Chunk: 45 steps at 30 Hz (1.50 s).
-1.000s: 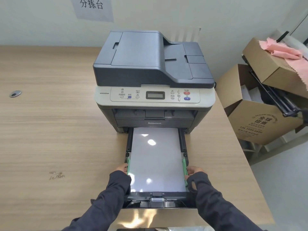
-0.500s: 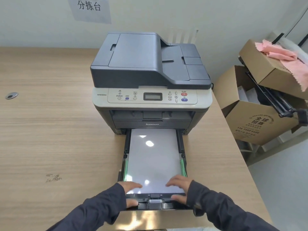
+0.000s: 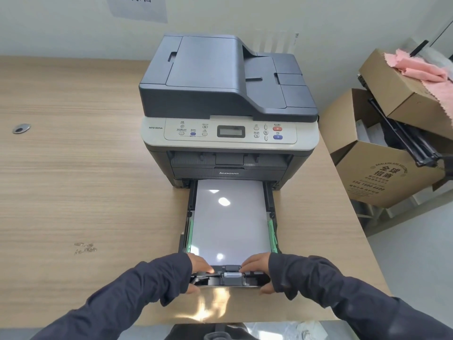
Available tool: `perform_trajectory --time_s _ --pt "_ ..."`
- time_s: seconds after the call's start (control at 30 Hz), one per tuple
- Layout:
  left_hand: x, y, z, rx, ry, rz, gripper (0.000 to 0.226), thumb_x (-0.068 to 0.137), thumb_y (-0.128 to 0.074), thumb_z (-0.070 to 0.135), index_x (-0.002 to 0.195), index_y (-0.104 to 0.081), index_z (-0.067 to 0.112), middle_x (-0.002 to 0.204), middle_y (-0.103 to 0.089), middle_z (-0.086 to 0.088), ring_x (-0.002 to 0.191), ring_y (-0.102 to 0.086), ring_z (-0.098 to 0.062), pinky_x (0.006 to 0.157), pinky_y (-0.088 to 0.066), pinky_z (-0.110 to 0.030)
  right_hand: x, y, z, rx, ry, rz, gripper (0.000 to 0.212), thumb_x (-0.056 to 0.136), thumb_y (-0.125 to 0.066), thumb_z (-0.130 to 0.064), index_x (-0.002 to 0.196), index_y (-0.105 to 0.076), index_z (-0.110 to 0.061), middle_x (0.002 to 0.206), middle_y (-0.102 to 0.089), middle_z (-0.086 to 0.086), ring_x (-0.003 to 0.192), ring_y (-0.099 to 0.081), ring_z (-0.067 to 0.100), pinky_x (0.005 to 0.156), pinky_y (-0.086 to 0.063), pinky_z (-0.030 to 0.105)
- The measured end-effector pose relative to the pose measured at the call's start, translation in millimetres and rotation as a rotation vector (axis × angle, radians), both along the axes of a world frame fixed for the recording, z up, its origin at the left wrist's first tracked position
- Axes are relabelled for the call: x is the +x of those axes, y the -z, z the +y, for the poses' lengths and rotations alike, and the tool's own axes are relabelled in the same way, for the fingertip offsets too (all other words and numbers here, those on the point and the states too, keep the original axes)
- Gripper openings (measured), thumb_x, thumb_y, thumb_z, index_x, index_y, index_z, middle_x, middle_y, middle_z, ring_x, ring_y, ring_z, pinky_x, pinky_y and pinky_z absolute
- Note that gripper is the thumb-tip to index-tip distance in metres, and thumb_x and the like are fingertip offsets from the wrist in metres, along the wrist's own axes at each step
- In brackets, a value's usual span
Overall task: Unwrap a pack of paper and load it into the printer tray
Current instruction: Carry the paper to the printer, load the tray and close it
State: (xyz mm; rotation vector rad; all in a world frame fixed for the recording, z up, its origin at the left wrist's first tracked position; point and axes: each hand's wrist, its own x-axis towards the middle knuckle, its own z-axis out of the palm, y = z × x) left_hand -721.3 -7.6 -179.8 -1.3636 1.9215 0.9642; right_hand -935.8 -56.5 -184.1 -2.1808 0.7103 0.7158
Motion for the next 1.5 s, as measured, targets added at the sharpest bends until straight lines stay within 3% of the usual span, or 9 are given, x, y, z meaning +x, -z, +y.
perform_trajectory --time_s 0.2,0.3,0.37,0.47,0.57,0.7,1.03,1.33,1.5 --pt "29 3 -5 -0.218 -0.140 0.083 0.053 0.091 -0.048 0.030 0.141 -0.032 0.021 0.148 -0.040 -0.001 0.134 -0.038 -0.019 0.113 -0.030 -0.028 5 -10 -13 -0.139 0.111 0.059 0.052 0.091 -0.053 -0.018 0.139 -0.036 -0.017 0.145 -0.040 0.008 0.131 -0.038 0.025 0.112 -0.032 0.034" --pt "54 13 -10 -0.409 -0.228 0.205 0.058 0.064 -0.078 0.038 0.114 -0.054 0.024 0.111 -0.071 0.007 0.097 -0.066 0.001 0.086 -0.048 -0.008 -4 -4 -18 -0.326 0.205 0.045 0.046 0.092 -0.051 -0.025 0.136 -0.039 -0.019 0.141 -0.046 0.003 0.127 -0.043 0.019 0.110 -0.036 0.035" --pt "69 16 -14 -0.441 -0.233 0.163 0.049 0.075 -0.071 0.032 0.119 -0.055 0.019 0.121 -0.066 0.003 0.106 -0.062 -0.004 0.093 -0.045 -0.014 -15 7 -20 -0.569 0.298 -0.031 0.053 0.070 -0.075 -0.038 0.115 -0.055 -0.020 0.112 -0.069 -0.001 0.102 -0.064 0.014 0.088 -0.054 0.043" --pt "81 28 -21 -0.414 -0.295 0.067 0.049 0.088 -0.054 0.035 0.132 -0.047 0.015 0.136 -0.053 -0.002 0.127 -0.046 -0.022 0.108 -0.038 -0.029 -30 20 -23 -0.625 0.504 -0.070 0.080 0.014 -0.086 -0.057 0.083 -0.050 -0.038 0.063 -0.071 -0.018 0.053 -0.068 0.003 0.045 -0.056 0.024" --pt "89 30 -26 -0.628 -0.485 0.135 0.075 0.037 -0.088 0.047 0.102 -0.068 0.014 0.097 -0.075 -0.004 0.094 -0.067 -0.022 0.077 -0.059 -0.027 -40 17 -39 -0.665 0.648 -0.052 0.091 0.019 -0.088 -0.055 0.102 -0.060 -0.030 0.089 -0.074 -0.002 0.078 -0.072 0.017 0.061 -0.059 0.038" --pt "91 19 -47 -0.777 -0.925 0.221 0.109 0.045 -0.090 0.033 0.138 -0.038 0.010 0.144 -0.041 -0.011 0.133 -0.037 -0.028 0.114 -0.030 -0.034 -42 11 -69 -0.520 1.033 -0.073 0.112 0.046 -0.087 -0.046 0.140 -0.031 -0.018 0.144 -0.041 0.007 0.130 -0.041 0.026 0.108 -0.038 0.037" --pt "101 13 -120 -0.611 -1.420 0.506 0.130 0.050 -0.088 0.004 0.147 -0.002 0.008 0.156 -0.016 -0.008 0.143 -0.022 -0.024 0.118 -0.020 -0.032 -30 14 -150 -0.269 1.478 -0.286 0.119 0.047 -0.090 -0.002 0.142 -0.019 -0.008 0.150 -0.030 0.015 0.136 -0.030 0.035 0.114 -0.029 0.048" --pt "116 24 -140 -0.503 -1.339 0.444 0.118 0.044 -0.090 0.006 0.140 -0.022 0.010 0.129 -0.054 -0.018 0.110 -0.057 -0.042 0.099 -0.048 -0.046 -32 16 -166 -0.192 1.460 -0.259 0.104 0.053 -0.086 0.003 0.137 -0.026 -0.007 0.137 -0.046 0.019 0.125 -0.042 0.039 0.105 -0.038 0.047" --pt "115 31 -143 -0.510 -1.383 0.461 0.115 0.045 -0.089 -0.001 0.139 -0.022 0.004 0.133 -0.051 -0.019 0.121 -0.050 -0.034 0.106 -0.042 -0.040 -29 16 -164 -0.208 1.489 -0.272 0.094 0.055 -0.084 0.005 0.133 -0.032 -0.003 0.132 -0.050 0.020 0.122 -0.045 0.040 0.103 -0.039 0.047"
